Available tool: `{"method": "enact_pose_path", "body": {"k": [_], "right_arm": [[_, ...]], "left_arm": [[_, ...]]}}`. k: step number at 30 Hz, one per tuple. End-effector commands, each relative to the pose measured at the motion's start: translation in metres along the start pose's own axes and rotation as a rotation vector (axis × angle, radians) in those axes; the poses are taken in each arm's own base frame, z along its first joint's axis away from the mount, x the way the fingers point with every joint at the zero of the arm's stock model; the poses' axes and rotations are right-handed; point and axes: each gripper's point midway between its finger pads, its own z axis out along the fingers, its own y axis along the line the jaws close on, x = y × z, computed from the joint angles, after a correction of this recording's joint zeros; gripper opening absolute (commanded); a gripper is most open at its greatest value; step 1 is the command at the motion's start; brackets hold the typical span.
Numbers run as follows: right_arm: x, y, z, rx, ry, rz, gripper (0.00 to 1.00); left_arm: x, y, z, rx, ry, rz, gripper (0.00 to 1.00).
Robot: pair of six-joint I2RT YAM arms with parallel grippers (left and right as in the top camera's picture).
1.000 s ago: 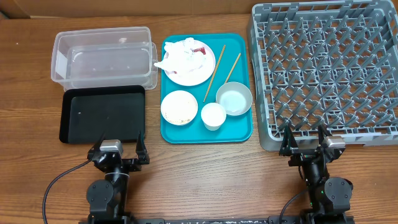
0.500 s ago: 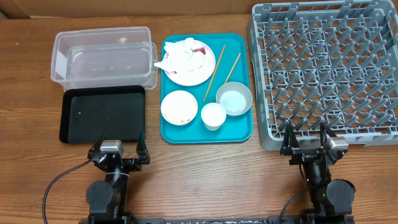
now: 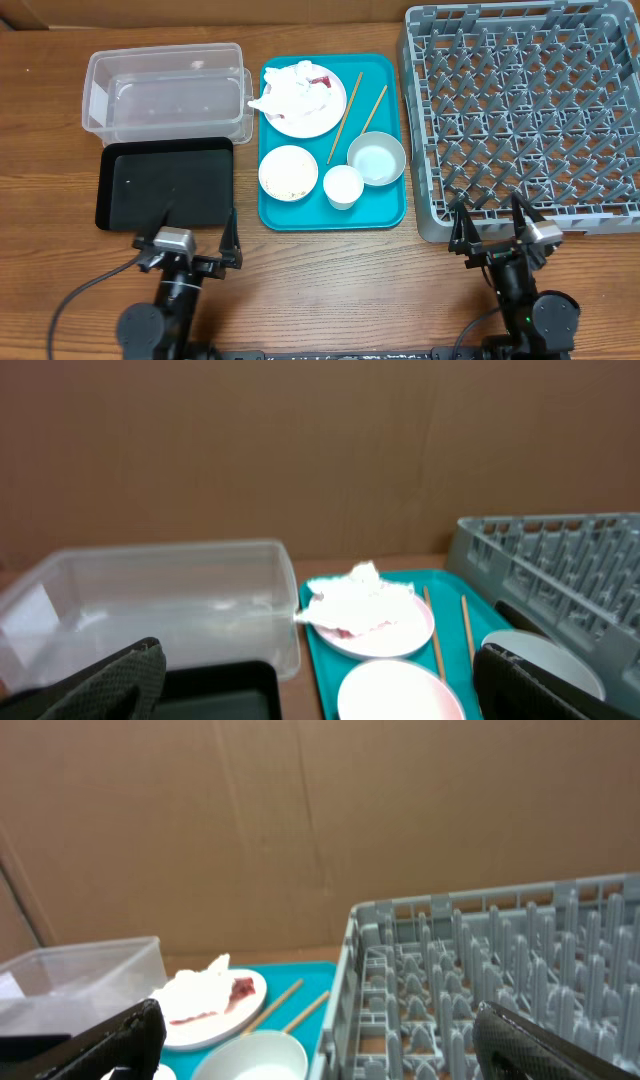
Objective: Sort waste into correct bins and load items into the dishwasher
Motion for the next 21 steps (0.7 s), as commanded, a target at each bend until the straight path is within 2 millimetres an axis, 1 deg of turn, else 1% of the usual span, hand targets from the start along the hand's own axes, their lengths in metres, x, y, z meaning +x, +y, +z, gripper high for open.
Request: {"method": "enact_pose_path", "body": {"k": [1,4,6,9,12,14,17,21], "right_arm": [[-0.034,0.012,-0.007,-0.03,-0.047,-0.014,1.0],[-0.042,0.013,-0.01,-0.021,-0.012,-0.012,1.0],[-0.046,0.014,-0.01,-0.016,0.016,-0.034,1.0],[-0.052,0.015,-0.007,-0.008,0.059,-0.053,1.0],[-0.061,0.016,0.0,-0.001,0.1,-0.047,1.0],[-0.068,0.016,0.007,0.005,0.137,-0.042,1.0],[-0.076,0.017,0.02,0.019,0.218,-0.032,1.0],[-0.081,0.015,0.042,0.049,0.392,-0.008,1.0]], "left_arm": [[-0.037,-0.005,-0.002,0.013,0.005,0.041,1.0],[-0.054,-0.005,0.004,0.014,0.079,0.026,1.0],[-0.064,-0.006,0.012,0.026,0.135,0.013,1.0],[-0.078,-0.006,0.027,0.031,0.221,-0.007,1.0],[-0.088,-0.005,0.045,0.037,0.31,-0.024,1.0],[-0.095,-0.008,0.059,0.054,0.359,-0.024,1.0],[-0.106,-0.02,0.087,0.109,0.425,0.037,1.0],[-0.114,-0.03,0.125,0.097,0.535,0.092,1.0]]}}
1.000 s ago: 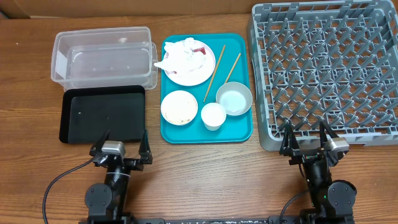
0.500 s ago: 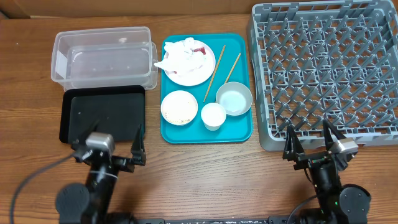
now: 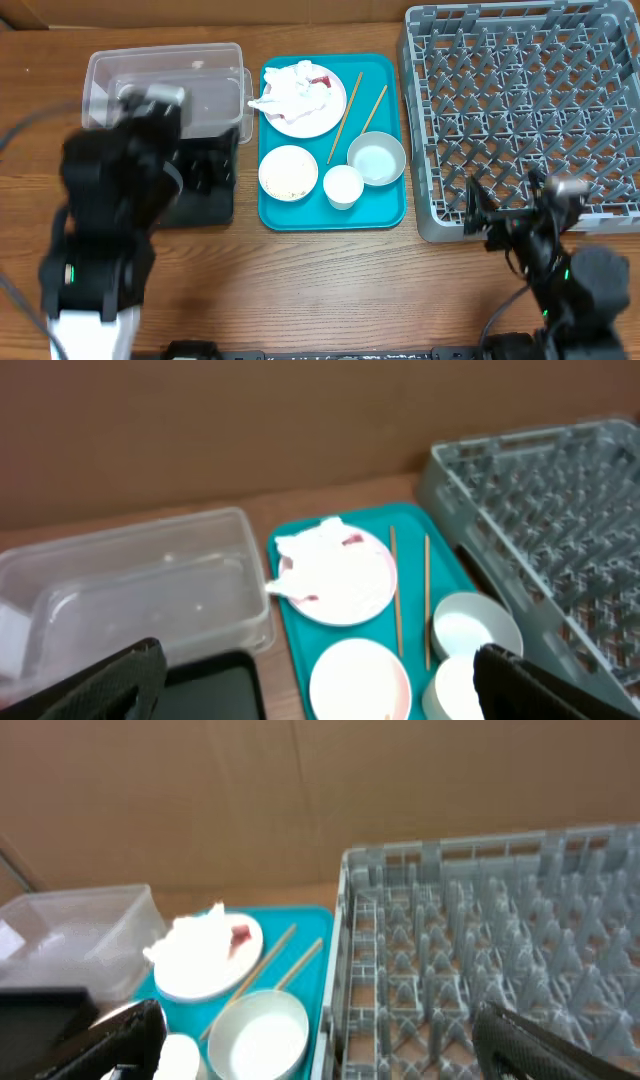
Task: Sort waste into correct bins and load items into the dishwasher
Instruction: 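Reach the left gripper to the white plate and grasp the tissue and wrapper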
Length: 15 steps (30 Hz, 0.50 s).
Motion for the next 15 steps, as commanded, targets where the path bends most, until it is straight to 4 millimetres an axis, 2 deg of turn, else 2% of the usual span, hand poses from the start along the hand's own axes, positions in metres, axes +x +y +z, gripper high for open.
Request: {"method": "enact_pose_path", "body": {"k": [1,5,10,12,15], "right_arm": [[-0.026,0.005,0.012,0.0,0.083,0.003,1.0],[-0.031,0.004,0.029,0.029,0.29,0.038,1.0],[-0.033,0.012,0.054,-0.002,0.484,0.077,1.0],[-0.027,0.012,0.068,-0.008,0.525,0.1,1.0],[-0.007,0.022,0.077,-0.073,0.615,0.16,1.0]], "left_arm": [[-0.029,-0.005,0.02,-0.035,0.047,0.08,1.0],[-0.045,-0.019,0.057,-0.031,0.179,0.12,1.0],[-0.045,-0.043,0.112,0.074,0.311,0.252,1.0],[-0.041,-0.049,0.133,0.119,0.329,0.285,1.0],[-0.032,-0.051,0.167,0.147,0.343,0.28,1.0]]}}
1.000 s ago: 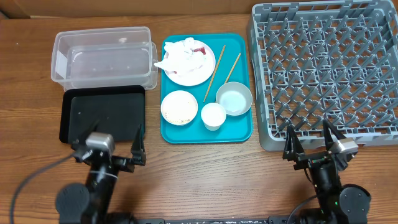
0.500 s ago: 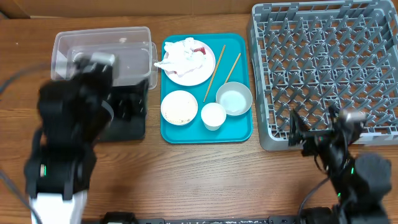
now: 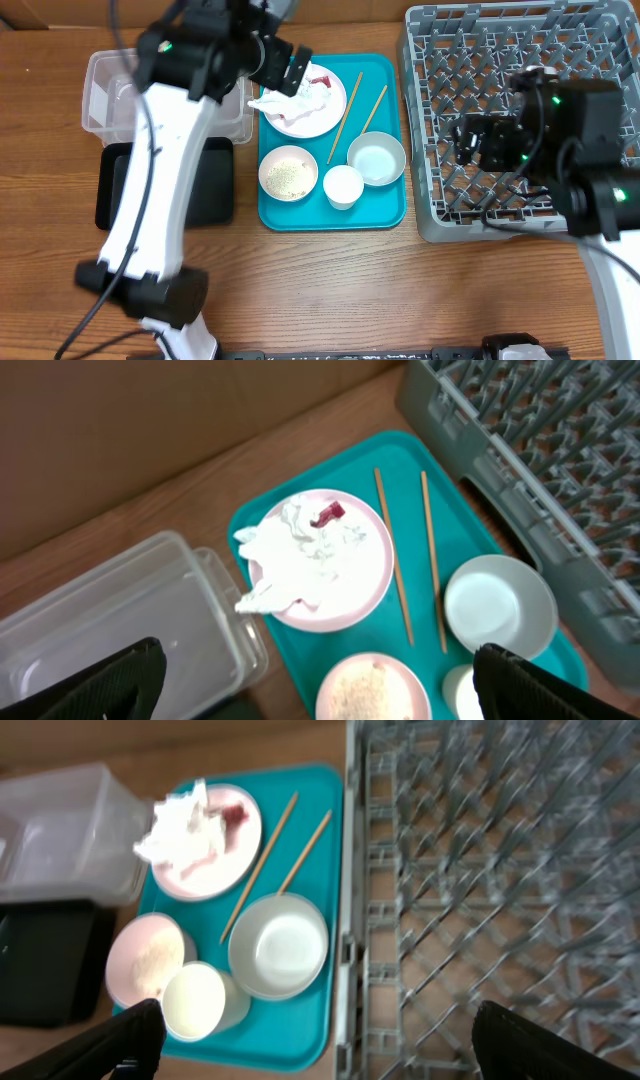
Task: Sort waste into correct bins and load items into the dishwasher
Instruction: 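Reach the left gripper to the white plate and grasp the tissue and wrapper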
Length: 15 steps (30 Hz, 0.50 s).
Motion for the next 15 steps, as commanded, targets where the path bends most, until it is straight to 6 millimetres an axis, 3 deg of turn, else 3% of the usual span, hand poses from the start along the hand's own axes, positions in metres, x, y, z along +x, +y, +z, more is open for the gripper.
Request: {"method": "enact_pose_path", "body": {"k": [1,6,15], "right_arm": [[0.007,0.018,0.011,-0.106,0.075,0.032,1.0],[0.013,0.024,0.018,-0.152,0.115,0.036,1.0],[0.013,0.024,0.018,-0.151,0.117,0.033,1.0]], "left_arm": [[-0.007,-0.008,0.025,0.065,-0.006,0.076,1.0],[-0.007,-0.012,0.073,0.113,-0.004,0.258,1.0],[0.014,0.0,0.17,0.08,0.062,0.272,1.0]]}}
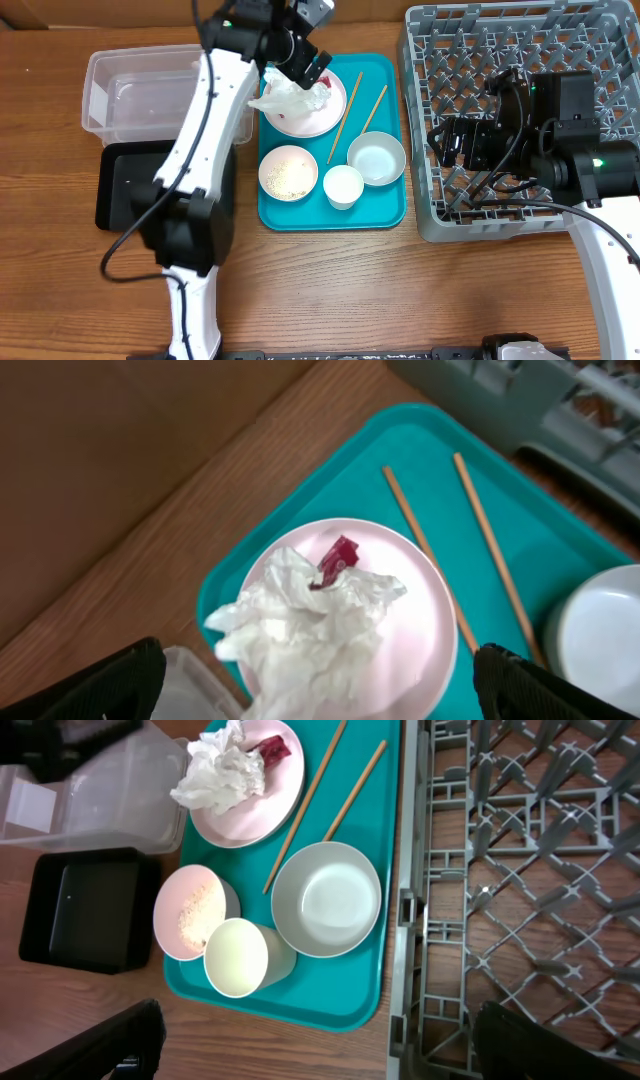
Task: Sort waste into correct bins and load items into the dishwasher
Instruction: 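Reach the left gripper to the white plate and grasp the tissue and wrapper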
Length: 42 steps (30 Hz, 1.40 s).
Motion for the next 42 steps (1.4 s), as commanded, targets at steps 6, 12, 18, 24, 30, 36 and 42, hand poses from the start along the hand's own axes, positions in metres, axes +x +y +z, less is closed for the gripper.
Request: {"method": "enact_pose_path", "body": {"k": [6,12,18,24,30,36,42], "right_arm": [[-0.005,0.006,-0.008,-0.006,-0.026,-0.015,1.0],[-0.003,-0.001,-0.008,0.03,-0.017,-0.013,1.0],[-0.002,-0.001,-0.008,0.03,-0.016,-0.013,1.0],[-0.002,-0.001,-0.008,0.031,-0.016,-0.013,1.0],[-0.002,-0.001,-0.008,0.031,-0.016,-0.013,1.0],[-0.002,-0.001,-0.008,0.031,-0.015,-0.012,1.0],[-0.002,-0.001,-0.008,0.031,-0.016,-0.013,1.0]], "left_arm": [[0.025,-0.003,0.075,0.027,0.06,0.042,1.0],[0.046,-0.007,0.104,0.051,0.11,0.017,1.0],[0.066,-0.013,0.125,0.071,0.161,-0.018,1.0],[0.086,-0.019,0.14,0.094,0.217,-0.042,1.0],[0.109,-0.026,0.155,0.121,0.278,-0.054,1.0],[0.123,-0.031,0.167,0.129,0.314,-0.099,0.88],[0.121,-0.03,0.161,0.126,0.318,-0.122,0.23]]}}
